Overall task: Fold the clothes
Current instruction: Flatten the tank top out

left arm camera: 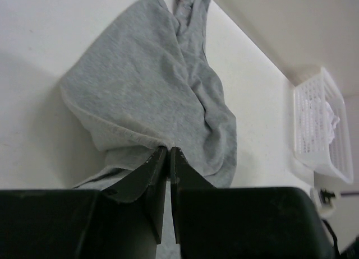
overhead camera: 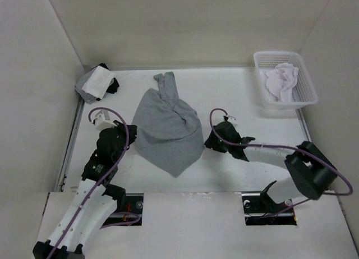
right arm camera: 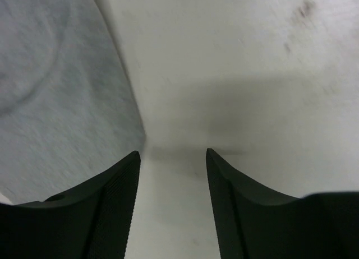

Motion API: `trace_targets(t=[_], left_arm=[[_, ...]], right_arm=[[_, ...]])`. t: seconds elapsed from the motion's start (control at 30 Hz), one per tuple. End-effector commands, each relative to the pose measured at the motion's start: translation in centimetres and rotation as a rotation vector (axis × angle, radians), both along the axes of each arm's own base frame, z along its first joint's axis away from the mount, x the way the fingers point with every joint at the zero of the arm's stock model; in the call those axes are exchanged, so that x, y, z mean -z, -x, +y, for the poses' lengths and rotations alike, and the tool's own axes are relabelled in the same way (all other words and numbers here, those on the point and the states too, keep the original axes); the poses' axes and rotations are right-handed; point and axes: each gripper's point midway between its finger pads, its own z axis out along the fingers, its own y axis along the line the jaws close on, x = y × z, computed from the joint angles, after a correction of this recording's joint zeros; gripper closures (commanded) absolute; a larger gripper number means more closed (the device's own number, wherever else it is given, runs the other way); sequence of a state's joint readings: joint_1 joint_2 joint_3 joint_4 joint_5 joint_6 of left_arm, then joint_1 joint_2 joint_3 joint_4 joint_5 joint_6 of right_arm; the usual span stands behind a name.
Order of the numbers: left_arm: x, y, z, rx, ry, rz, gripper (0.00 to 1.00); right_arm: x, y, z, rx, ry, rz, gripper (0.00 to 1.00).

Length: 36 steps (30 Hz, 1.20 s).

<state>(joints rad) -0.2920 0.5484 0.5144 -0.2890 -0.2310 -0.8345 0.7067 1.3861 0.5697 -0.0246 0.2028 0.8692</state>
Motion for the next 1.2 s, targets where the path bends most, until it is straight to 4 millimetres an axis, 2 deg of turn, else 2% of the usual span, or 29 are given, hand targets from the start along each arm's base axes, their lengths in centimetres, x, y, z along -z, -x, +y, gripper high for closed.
trace_targets(t=[0.0,0.13,0.17,0.2,0.23,0.27,0.3,0.37,0.5,0.57,0.63,0.7,0.77,0.87,0.97,1.07,1.1,1.17], left_arm=[[-3.3,-1.0,-1.9,0.048,0.047,-0.102,0.96],[-4.4,-1.3,-2.6,0.064,0.049,-0.132,0.96],[-4.7,-1.5,-2.7,0.064,0.049,-0.138,0.96],[-4.9,-1.6,-2.7,0.065,0.05,-0.144,0.96],[-5.2,-1.7,-2.8,0.065,0.053,-0.152,0.96],[-5.6,-1.7,-2.8,0.065,0.056,-0.163,0.96],[-6.2,-1.8,-2.7,0.061,0.058,-0.175,0.96],[-7.0,-1.9,-2.4,0.046,0.062,-0.199,0.96],[-7.8,-2.0,-1.4,0.005,0.054,-0.227,0.96],[-7.7,-2.0,-0.6,-0.023,0.055,-0.23,0.96],[-7.4,-2.1,-0.1,-0.044,0.058,-0.226,0.96],[-6.9,-2.4,0.2,-0.052,0.056,-0.216,0.96],[-6.3,-2.7,0.1,-0.054,0.051,-0.203,0.96],[-5.2,-3.1,0.2,-0.061,0.04,-0.178,0.96],[-3.8,-3.5,0.1,-0.061,0.033,-0.147,0.96],[-2.8,-3.5,0.1,-0.061,0.028,-0.124,0.96],[-2.5,-3.3,0.2,-0.061,0.026,-0.12,0.96],[-2.1,-3.0,0.5,-0.067,0.02,-0.114,0.96]], right_arm=[[-3.1,-5.3,4.1,-0.03,-0.177,-0.108,0.48],[-1.6,-7.1,6.7,-0.051,-0.246,-0.055,0.59],[-1.4,-7.3,7.5,-0.064,-0.271,-0.04,0.66],[-1.4,-7.6,7.9,-0.065,-0.287,-0.041,0.82],[-1.7,-7.8,7.9,-0.051,-0.292,-0.055,0.95],[-2.7,-7.9,7.5,-0.037,-0.289,-0.087,1.0],[-4.1,-7.8,6.6,-0.018,-0.282,-0.132,1.0],[-7.5,-6.2,5.3,-0.029,-0.251,-0.211,1.0],[-14.3,0.8,3.8,-0.113,-0.228,-0.277,0.99],[-16.1,3.0,2.7,-0.126,-0.213,-0.279,0.98],[-16.5,3.5,2.1,-0.131,-0.202,-0.277,0.97],[-15.7,1.8,1.3,-0.106,-0.163,-0.278,0.97],[-14.3,-1.2,0.7,-0.078,-0.131,-0.27,0.97],[-12.3,-7.1,0.7,-0.057,-0.117,-0.258,0.97],[-10.8,-13.5,1.5,-0.042,-0.099,-0.236,0.97],[-10.4,-18.1,2.6,-0.035,-0.076,-0.231,0.97],[-10.7,-18.8,2.7,-0.03,-0.071,-0.235,0.92],[-11.3,-18.9,2.1,-0.008,-0.054,-0.26,0.74]])
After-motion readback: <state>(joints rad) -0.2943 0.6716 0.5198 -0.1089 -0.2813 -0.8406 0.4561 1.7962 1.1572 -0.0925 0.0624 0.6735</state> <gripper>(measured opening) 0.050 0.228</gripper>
